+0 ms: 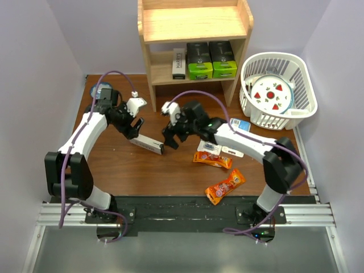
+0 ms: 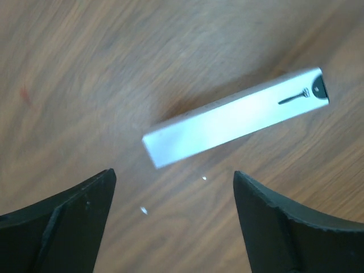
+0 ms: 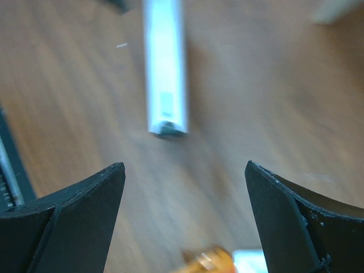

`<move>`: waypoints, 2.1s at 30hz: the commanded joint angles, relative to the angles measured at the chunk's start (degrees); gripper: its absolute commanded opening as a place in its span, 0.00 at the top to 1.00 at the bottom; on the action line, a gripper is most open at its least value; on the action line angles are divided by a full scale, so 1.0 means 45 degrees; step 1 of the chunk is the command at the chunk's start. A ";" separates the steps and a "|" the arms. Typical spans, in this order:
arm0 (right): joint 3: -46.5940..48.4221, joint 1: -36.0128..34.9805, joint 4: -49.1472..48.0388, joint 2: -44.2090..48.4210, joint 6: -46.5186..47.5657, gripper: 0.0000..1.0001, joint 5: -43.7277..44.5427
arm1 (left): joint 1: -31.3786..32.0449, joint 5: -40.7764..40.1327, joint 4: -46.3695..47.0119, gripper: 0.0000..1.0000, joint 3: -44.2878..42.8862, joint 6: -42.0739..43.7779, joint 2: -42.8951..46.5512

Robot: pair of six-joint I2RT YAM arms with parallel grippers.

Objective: Place and organize the shaving razors onto the shelf

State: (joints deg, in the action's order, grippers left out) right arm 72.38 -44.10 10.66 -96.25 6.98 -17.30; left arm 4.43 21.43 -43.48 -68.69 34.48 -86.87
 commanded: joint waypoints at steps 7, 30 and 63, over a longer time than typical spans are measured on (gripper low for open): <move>0.2215 -0.1920 -0.1020 -0.3004 -0.0848 0.08 0.1498 | -0.4180 0.0252 0.0385 0.05 0.0712 -0.8478 0.1880; 0.1535 0.0382 -0.1698 -0.4374 -0.6067 0.57 -0.1011 | -0.4851 0.2797 0.7765 0.10 0.6844 -1.4224 0.5316; 0.2333 -0.0981 0.1226 -0.3572 -0.5869 0.01 0.7084 | -0.2369 0.2191 0.9761 0.11 0.8074 -1.2408 0.6508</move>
State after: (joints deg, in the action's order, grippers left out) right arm 80.18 -48.21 14.87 -110.63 -23.53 7.05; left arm -5.23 33.01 -0.19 -32.27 -23.92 -61.87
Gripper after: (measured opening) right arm 0.986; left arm 0.897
